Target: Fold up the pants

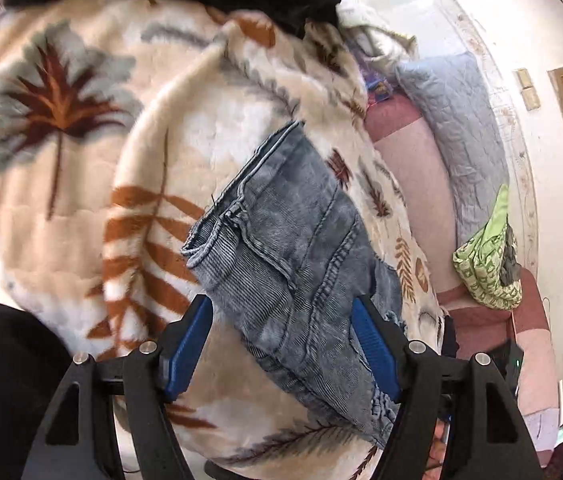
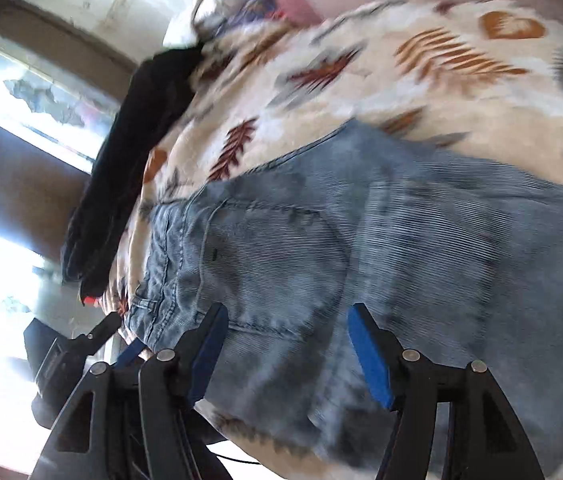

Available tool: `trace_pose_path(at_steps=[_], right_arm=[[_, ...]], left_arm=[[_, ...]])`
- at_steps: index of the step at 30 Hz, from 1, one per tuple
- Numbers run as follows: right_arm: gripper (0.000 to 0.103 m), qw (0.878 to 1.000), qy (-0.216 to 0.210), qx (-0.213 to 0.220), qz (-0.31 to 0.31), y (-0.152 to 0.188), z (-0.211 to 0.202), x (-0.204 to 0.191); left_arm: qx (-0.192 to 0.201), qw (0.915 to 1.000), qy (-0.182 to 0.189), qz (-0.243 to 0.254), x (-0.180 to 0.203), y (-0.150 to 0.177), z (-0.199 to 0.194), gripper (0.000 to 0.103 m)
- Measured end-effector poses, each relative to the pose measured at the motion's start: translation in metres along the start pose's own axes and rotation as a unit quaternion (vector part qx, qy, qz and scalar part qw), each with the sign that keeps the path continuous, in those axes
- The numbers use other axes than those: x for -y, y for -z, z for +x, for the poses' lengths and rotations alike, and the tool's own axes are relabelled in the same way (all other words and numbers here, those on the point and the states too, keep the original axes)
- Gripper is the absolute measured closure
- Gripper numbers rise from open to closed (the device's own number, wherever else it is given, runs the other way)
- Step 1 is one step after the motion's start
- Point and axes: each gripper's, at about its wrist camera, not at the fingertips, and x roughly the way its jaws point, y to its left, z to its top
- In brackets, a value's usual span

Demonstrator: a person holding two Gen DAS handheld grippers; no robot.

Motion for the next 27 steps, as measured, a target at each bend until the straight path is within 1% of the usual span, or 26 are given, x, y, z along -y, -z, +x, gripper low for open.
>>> trace_pose_path(at_steps=[1, 2, 4, 6, 8, 11, 12, 13, 14, 15, 16, 18, 19, 20, 21, 22, 24, 27], right_arm=[[0.037, 1.0, 0.002, 0.0, 0.011, -0.003, 0.005, 0.0], [0.037, 1.0, -0.007, -0.004, 0.015, -0.005, 0.011, -0.001], [0.037, 0.999, -0.037, -0.019, 0.025, -0.011, 0.022, 0.0], [0.036, 0.997, -0.036, -0.052, 0.049, -0.014, 0.044, 0.011], [0.035, 0.996, -0.043, -0.051, 0.059, -0.017, 0.046, 0.014], [0.035, 0.996, -0.033, -0.062, 0.051, -0.019, 0.047, 0.009], [0.035, 0.996, -0.03, -0.063, 0.05, -0.019, 0.049, 0.008], [0.035, 0.996, -0.029, -0.063, 0.05, -0.02, 0.05, 0.006], [0.035, 0.996, -0.028, -0.064, 0.054, -0.02, 0.05, 0.006], [0.035, 0.996, -0.025, -0.066, 0.062, -0.02, 0.048, 0.004], [0.035, 0.996, -0.023, -0.062, 0.061, -0.02, 0.043, -0.001], [0.035, 0.997, -0.037, -0.049, 0.045, -0.022, 0.035, -0.009], [0.035, 0.997, -0.033, -0.047, 0.045, -0.024, 0.034, -0.011], [0.035, 0.997, -0.02, -0.054, 0.049, -0.023, 0.041, -0.009], [0.035, 0.996, -0.011, -0.071, 0.053, -0.021, 0.052, -0.004], [0.035, 0.996, -0.015, -0.075, 0.055, -0.02, 0.061, 0.002], [0.035, 0.995, -0.033, -0.064, 0.073, -0.02, 0.059, 0.007], [0.035, 0.994, -0.04, -0.065, 0.076, -0.02, 0.061, 0.009]], left_arm=[[-0.007, 0.9999, 0.002, -0.008, -0.002, -0.003, 0.006, 0.03], [-0.015, 0.9997, 0.009, -0.017, -0.006, -0.006, 0.012, 0.03], [-0.014, 0.9994, 0.014, -0.028, -0.009, -0.008, 0.014, 0.03], [-0.009, 0.9993, 0.02, -0.029, -0.009, -0.01, 0.014, 0.03], [-0.007, 0.9988, 0.025, -0.04, -0.011, -0.012, 0.014, 0.03], [-0.006, 0.9983, 0.036, -0.046, -0.011, -0.017, 0.016, 0.032], [-0.007, 0.9983, 0.033, -0.047, -0.011, -0.019, 0.018, 0.041], [-0.011, 0.9989, 0.023, -0.04, -0.009, -0.02, 0.019, 0.066], [-0.014, 0.9992, 0.015, -0.034, -0.008, -0.021, 0.02, 0.077], [-0.014, 0.9995, 0.002, -0.03, -0.008, -0.02, 0.021, 0.079], [-0.015, 0.9995, -0.004, -0.027, -0.009, -0.02, 0.021, 0.079], [-0.011, 0.9998, -0.01, -0.016, -0.008, -0.019, 0.021, 0.081], [-0.009, 0.9998, -0.017, -0.007, -0.005, -0.018, 0.021, 0.082], [-0.006, 0.9997, -0.023, 0.001, -0.003, -0.017, 0.02, 0.083], [-0.001, 0.9995, -0.03, 0.011, 0.001, -0.016, 0.019, 0.086], [0.002, 0.9991, -0.035, 0.024, 0.007, -0.015, 0.018, 0.088], [0.017, 0.9969, -0.047, 0.06, 0.024, -0.013, 0.014, 0.089], [0.041, 0.9907, -0.059, 0.116, 0.052, -0.007, 0.007, 0.091]])
